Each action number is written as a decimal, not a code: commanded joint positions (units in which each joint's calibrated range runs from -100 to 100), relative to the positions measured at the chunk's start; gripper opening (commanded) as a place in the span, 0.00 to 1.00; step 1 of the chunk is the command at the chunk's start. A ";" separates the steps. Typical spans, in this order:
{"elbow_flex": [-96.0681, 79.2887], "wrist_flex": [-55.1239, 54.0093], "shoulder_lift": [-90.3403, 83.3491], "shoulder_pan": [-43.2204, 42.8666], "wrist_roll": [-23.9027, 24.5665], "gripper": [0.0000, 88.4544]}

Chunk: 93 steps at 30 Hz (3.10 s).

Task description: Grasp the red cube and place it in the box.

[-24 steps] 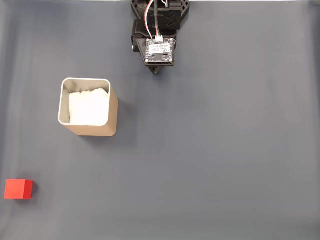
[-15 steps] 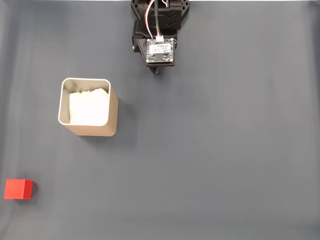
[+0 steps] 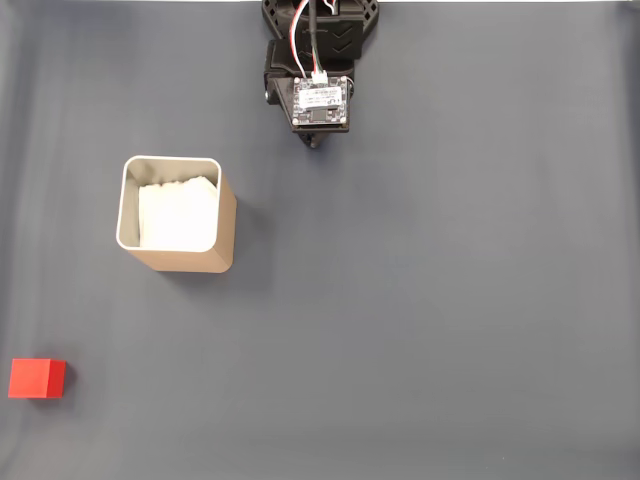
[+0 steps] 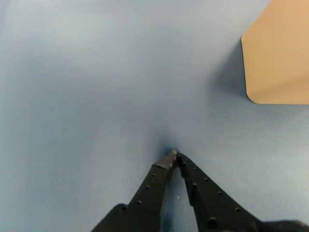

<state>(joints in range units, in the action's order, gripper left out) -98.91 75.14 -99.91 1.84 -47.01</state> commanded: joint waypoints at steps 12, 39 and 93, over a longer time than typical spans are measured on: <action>-0.91 0.81 0.00 -0.53 0.54 0.00; 9.66 -32.18 8.57 -1.52 -0.49 0.00; 78.12 -28.90 59.37 17.01 4.84 0.02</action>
<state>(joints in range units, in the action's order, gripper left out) -25.68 46.47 -41.86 16.95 -42.22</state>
